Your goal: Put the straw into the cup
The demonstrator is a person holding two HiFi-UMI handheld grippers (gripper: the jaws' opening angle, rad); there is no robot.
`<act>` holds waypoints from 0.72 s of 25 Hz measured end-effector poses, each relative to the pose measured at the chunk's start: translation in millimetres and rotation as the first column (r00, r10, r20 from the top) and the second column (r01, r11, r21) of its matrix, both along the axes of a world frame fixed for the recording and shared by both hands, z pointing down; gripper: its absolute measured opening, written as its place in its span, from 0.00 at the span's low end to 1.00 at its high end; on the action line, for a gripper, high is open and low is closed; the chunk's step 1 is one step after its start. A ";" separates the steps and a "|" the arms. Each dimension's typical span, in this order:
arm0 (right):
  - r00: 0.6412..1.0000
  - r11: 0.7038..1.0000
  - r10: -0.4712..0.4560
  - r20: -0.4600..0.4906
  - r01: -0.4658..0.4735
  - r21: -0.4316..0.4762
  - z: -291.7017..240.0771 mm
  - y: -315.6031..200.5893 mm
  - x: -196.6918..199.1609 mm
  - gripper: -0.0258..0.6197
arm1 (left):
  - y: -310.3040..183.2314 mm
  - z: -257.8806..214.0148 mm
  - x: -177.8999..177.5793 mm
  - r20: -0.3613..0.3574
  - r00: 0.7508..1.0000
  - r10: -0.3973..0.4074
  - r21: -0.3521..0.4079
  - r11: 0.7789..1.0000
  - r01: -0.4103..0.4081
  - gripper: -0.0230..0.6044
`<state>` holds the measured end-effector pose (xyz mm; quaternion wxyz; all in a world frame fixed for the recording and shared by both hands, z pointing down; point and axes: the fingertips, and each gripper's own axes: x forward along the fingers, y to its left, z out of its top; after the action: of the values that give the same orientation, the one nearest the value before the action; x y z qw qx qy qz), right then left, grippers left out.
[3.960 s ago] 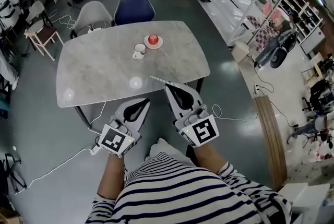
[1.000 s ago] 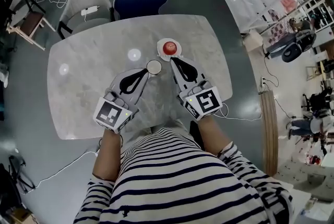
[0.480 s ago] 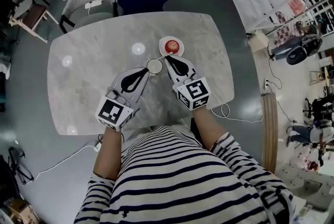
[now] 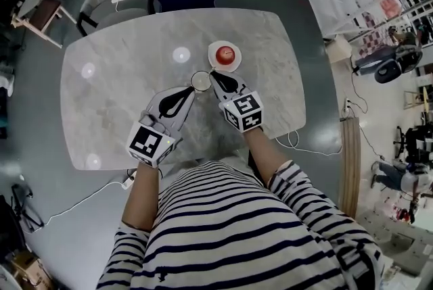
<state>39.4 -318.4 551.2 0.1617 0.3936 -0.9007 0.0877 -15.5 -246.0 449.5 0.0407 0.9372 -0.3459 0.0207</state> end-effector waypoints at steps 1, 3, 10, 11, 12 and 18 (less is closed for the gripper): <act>1.000 1.000 -0.003 -0.006 0.003 -0.010 5.3 -0.3 -1.3 0.06 | 0.3 1.2 -0.2 0.003 1.000 0.000 -0.002 1.000 0.000 0.05; 1.000 1.000 -0.010 -0.019 0.010 -0.030 16.4 -0.6 -4.3 0.06 | 1.5 4.1 -0.5 0.004 1.000 0.002 -0.006 1.000 -0.002 0.05; 0.999 0.994 -0.018 -0.049 0.012 -0.105 46.2 -5.9 -9.3 0.06 | 0.8 7.3 -4.8 0.005 1.000 -0.001 -0.015 1.000 0.001 0.05; 0.998 0.993 -0.019 -0.054 0.013 -0.116 49.5 -6.3 -10.0 0.06 | 0.5 6.8 -5.8 0.005 1.000 -0.003 -0.015 1.000 0.003 0.05; 0.998 0.992 -0.021 -0.059 0.014 -0.125 52.6 -6.5 -11.0 0.06 | 0.4 6.4 -6.8 0.005 1.000 -0.005 -0.016 1.000 0.005 0.05; 0.995 0.987 -0.042 -0.089 0.027 -0.159 65.1 -5.6 -16.0 0.06 | 1.4 5.0 -9.3 0.006 1.000 -0.013 -0.018 1.000 0.013 0.05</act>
<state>23.4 -324.1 616.3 0.2349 0.3674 -0.8893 0.1376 -24.8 -244.6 454.5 0.0480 0.9345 -0.3518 0.0262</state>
